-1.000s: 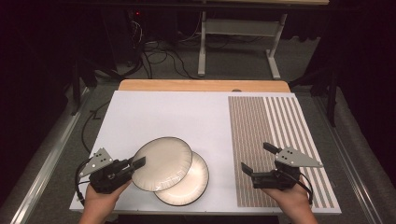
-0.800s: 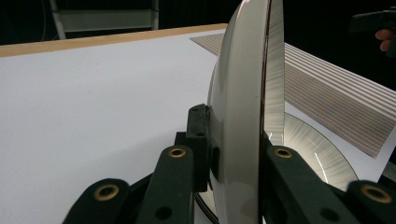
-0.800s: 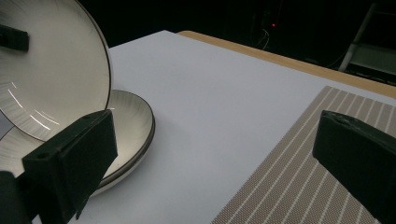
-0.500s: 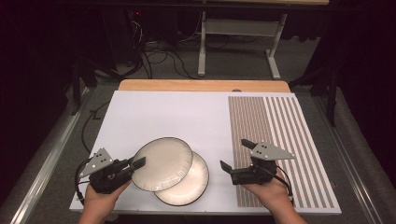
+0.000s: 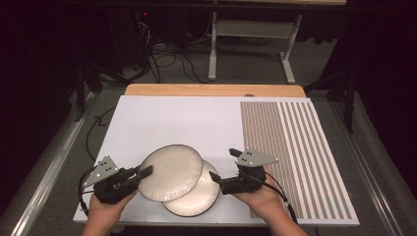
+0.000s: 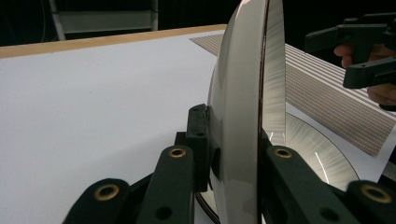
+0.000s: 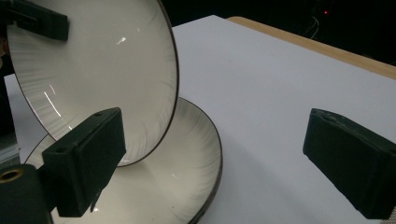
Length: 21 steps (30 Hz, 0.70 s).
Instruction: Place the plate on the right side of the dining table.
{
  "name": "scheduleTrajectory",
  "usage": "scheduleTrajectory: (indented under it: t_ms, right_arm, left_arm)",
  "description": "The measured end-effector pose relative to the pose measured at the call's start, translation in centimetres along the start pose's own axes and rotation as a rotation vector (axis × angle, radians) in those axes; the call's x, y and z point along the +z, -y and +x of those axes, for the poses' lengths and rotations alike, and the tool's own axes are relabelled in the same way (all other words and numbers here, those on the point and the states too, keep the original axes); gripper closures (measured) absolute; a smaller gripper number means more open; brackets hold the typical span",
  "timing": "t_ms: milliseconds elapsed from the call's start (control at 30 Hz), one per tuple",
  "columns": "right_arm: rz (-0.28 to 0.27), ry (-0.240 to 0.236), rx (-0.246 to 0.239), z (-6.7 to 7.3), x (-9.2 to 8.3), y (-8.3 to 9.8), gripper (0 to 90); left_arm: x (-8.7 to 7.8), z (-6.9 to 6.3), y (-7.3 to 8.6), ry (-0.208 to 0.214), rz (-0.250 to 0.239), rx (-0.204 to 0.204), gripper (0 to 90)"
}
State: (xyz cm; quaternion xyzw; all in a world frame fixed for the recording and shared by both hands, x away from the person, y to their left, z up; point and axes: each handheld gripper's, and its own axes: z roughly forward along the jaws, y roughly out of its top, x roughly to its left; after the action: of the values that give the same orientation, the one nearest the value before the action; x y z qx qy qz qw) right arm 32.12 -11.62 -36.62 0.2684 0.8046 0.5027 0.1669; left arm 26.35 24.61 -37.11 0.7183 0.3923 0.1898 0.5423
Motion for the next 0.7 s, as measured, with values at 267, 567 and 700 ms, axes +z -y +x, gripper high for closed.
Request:
scheduleTrajectory:
  t_ms: [267, 567, 700]
  right_arm:
    - [0.042, -0.054, 0.013, 1.0, 2.4, 0.1, 16.2]
    - [0.081, -0.095, 0.045, 1.7, 4.6, 0.5, 38.5]
    - [0.089, -0.109, 0.086, 1.7, 5.6, 0.6, 45.3]
  left_arm:
    - [0.1, 0.1, 0.1, -0.007, 0.010, -0.002, 79.7]
    - [0.1, 0.1, 0.1, -0.007, 0.008, -0.005, 79.7]
    - [0.1, 0.1, 0.1, -0.007, 0.008, -0.005, 79.8]
